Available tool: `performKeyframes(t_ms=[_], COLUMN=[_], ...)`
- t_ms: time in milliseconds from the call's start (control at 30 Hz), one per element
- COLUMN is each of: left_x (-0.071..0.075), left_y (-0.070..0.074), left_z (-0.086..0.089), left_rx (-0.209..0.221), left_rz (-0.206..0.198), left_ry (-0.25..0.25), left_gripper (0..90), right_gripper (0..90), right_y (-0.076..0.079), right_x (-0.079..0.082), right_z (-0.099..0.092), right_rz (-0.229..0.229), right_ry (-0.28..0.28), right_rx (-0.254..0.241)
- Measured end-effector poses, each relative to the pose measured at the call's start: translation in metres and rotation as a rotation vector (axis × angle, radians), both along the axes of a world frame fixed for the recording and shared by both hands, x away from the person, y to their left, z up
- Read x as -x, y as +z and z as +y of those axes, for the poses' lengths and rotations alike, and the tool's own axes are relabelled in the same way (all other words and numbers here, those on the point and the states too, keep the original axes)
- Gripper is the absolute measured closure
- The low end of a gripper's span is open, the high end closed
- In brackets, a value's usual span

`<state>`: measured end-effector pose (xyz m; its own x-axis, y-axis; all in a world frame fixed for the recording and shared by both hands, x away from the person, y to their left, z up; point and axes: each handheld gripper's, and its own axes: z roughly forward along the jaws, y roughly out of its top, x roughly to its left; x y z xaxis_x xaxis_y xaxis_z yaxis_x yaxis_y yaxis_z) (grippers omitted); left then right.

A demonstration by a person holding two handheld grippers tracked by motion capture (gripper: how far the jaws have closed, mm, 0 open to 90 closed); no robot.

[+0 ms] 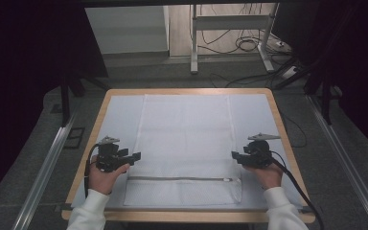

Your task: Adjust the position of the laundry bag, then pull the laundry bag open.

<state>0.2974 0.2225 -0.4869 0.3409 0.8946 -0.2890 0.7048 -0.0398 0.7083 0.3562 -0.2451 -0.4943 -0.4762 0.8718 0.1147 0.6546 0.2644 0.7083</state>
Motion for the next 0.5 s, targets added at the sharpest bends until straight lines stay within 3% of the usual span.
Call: performKeyframes(t_ms=[100, 300, 500], left_x=[0.003, 0.007, 0.009], left_y=[0.007, 0.015, 0.019], left_z=[-0.005, -0.024, -0.038], left_rx=[0.011, 0.0, 0.003], left_rz=[-0.027, -0.054, -0.054], left_ry=[-0.013, -0.074, -0.129], left_gripper=[32.2, 31.2, 32.1], right_gripper=[30.1, 24.7, 24.3], right_y=[0.004, 0.008, 0.014], right_x=[0.003, 0.006, 0.013], right_z=[-0.002, -0.005, -0.01], right_rz=[-0.039, -0.051, -0.056], right_ry=[-0.012, 0.007, 0.001], right_rx=[0.004, -0.014, -0.038])
